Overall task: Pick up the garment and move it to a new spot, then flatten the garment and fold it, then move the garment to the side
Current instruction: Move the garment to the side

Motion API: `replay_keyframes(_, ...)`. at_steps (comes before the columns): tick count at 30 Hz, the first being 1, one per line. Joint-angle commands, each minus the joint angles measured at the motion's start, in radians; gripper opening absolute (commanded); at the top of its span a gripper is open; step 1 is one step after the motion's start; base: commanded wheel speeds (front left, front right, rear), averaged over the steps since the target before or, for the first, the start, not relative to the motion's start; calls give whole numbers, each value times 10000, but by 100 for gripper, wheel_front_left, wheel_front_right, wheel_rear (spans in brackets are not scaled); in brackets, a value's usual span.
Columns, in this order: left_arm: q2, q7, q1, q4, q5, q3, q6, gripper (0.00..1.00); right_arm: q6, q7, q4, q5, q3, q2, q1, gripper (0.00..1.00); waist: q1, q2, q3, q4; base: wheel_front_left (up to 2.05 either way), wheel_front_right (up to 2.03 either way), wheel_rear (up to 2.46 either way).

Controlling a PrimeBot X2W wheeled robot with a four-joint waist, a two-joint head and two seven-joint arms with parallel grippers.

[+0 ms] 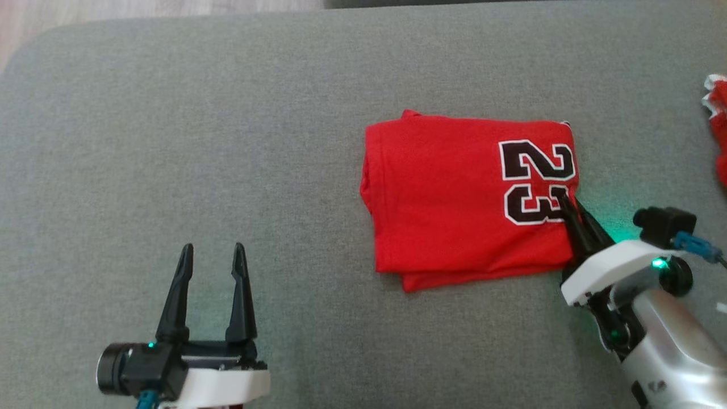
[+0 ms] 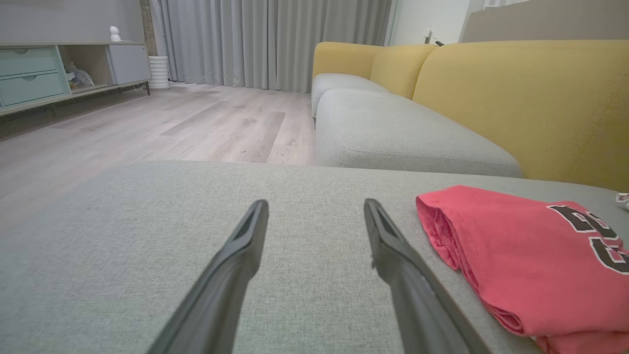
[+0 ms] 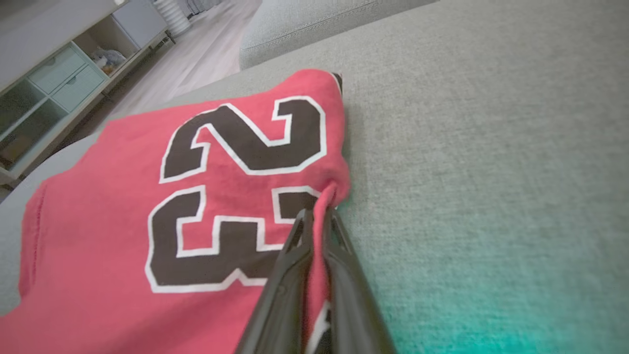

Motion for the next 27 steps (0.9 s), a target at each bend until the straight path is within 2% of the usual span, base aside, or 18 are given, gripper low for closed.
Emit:
replay_keyframes(1, -26, -95, -342, -328, 74, 229, 104, 100, 67, -167, -153, 139, 284, -218, -235, 0, 0, 0, 83, -67, 0, 0, 0)
replay_keyframes(9, -26, -95, -528, -429, 145, 302, 100, 100, 67, -651, -340, 92, 627, -1427, -1473, 0, 0, 0, 735, -657, 0, 0, 0)
replay_keyframes(10, -26, -95, -528, -429, 145, 302, 100, 100, 67, -651, -340, 92, 627, -1427, -1473, 0, 0, 0, 735, -657, 0, 0, 0)
replay_keyframes(15, -26, -95, -844, -528, 271, 439, 38, 100, 67, -453, -771, -405, 325, -2516, -2526, 0, 0, 0, 1524, -1337, 0, 0, 0)
replay_keyframes(20, -26, -95, -1241, -580, 369, 536, -56, 100, 67, 8, -1185, -967, -596, -3185, -3121, 0, 0, 0, 2164, -1878, 0, 0, 0)
replay_keyframes(27, -26, -95, -1747, -540, 368, 546, -124, 100, 67, 930, -2051, -1926, -2545, -3753, -2996, 0, 0, 0, 2735, -2353, 0, 0, 0)
